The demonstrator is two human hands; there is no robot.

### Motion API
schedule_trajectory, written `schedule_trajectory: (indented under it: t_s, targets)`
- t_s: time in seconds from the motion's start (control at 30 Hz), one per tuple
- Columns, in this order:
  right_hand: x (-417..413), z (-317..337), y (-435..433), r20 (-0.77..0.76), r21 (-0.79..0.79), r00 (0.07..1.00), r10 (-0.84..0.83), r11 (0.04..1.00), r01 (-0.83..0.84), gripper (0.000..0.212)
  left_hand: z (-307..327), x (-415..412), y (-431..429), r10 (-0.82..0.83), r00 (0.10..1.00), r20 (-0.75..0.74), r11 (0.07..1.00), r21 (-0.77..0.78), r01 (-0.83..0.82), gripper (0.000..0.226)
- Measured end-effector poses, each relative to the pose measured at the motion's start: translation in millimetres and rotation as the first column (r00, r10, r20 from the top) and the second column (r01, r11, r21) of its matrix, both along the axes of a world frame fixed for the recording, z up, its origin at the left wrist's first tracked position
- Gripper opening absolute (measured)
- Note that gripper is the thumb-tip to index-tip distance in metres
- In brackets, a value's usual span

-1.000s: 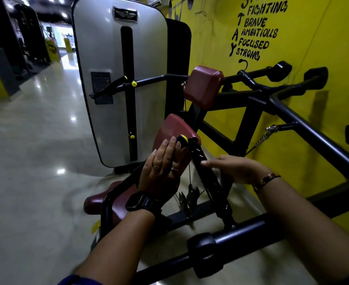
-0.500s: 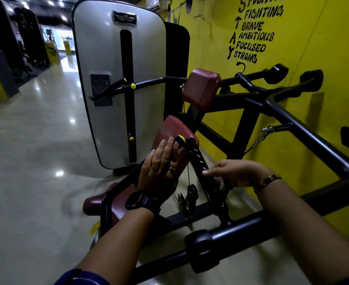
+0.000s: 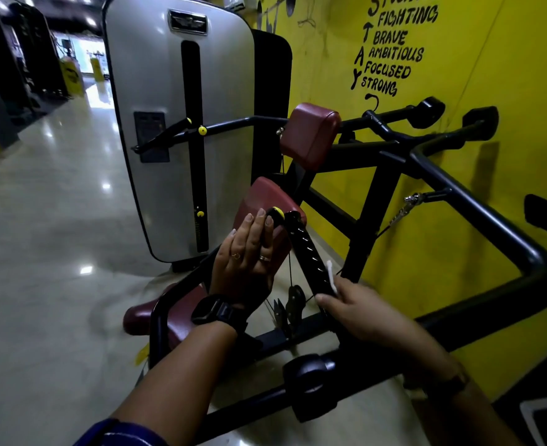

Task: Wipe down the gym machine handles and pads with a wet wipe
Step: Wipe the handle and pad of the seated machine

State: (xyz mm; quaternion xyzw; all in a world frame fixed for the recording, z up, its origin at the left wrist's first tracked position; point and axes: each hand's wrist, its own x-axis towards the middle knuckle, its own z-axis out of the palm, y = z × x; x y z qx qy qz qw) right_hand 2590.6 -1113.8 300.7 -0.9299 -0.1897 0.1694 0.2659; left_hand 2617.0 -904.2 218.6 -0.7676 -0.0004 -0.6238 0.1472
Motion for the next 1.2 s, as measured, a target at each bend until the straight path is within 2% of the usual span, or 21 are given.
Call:
schedule_trajectory:
  t_s: [0.13,0.3,0.37,0.5,0.67,0.73,0.87,1.0,1.1,1.2]
  targets:
    - [-25,-17,12,0.226,-0.069,0.974,0.004,0.998,0.012,0.085,3,-4,-4,-0.038,0.999,-0.025,0.998,-0.051,0.036,0.051]
    - [-7,-24,22,0.274,0.016,0.959,-0.078,0.997,0.076,0.085,4,-3,-6,-0.036,0.999,0.024,0.998,-0.055,0.037,0.047]
    - [-13,-24,22,0.316,-0.071,0.940,-0.127,0.985,0.157,0.081,3,-3,-5,-0.030,0.999,0.016,0.998,-0.052,0.031,0.048]
    - [-45,-26,22,0.425,-0.315,0.905,-0.029,0.932,0.178,0.090,2,-6,-5,-0.069,0.997,-0.029,0.994,-0.088,0.067,0.050]
    - [-42,-25,31,0.411,-0.348,0.909,0.072,0.934,0.084,0.084,1,-4,0,-0.036,0.999,-0.035,0.999,-0.024,0.036,0.047]
    - [-30,-21,33,0.429,-0.329,0.895,0.120,0.944,0.031,0.083,2,-5,-1,-0.055,0.998,-0.039,0.998,-0.043,0.053,0.047]
    - [-15,-17,34,0.389,-0.237,0.921,0.034,0.970,0.064,0.087,5,-9,-3,-0.079,0.995,-0.068,0.994,-0.081,0.073,0.048]
    - [-34,-27,36,0.401,-0.321,0.916,-0.006,0.936,0.146,0.087,0,-5,1,-0.068,0.993,-0.098,0.995,-0.081,0.060,0.045]
    - [-39,-31,37,0.437,-0.368,0.897,0.069,0.923,0.108,0.081,1,-6,1,-0.059,0.991,-0.124,0.994,-0.101,0.047,0.047]
    - [-22,-22,39,0.409,-0.360,0.903,0.133,0.933,0.025,0.078,0,-6,1,-0.044,0.991,-0.123,0.995,-0.095,0.032,0.047]
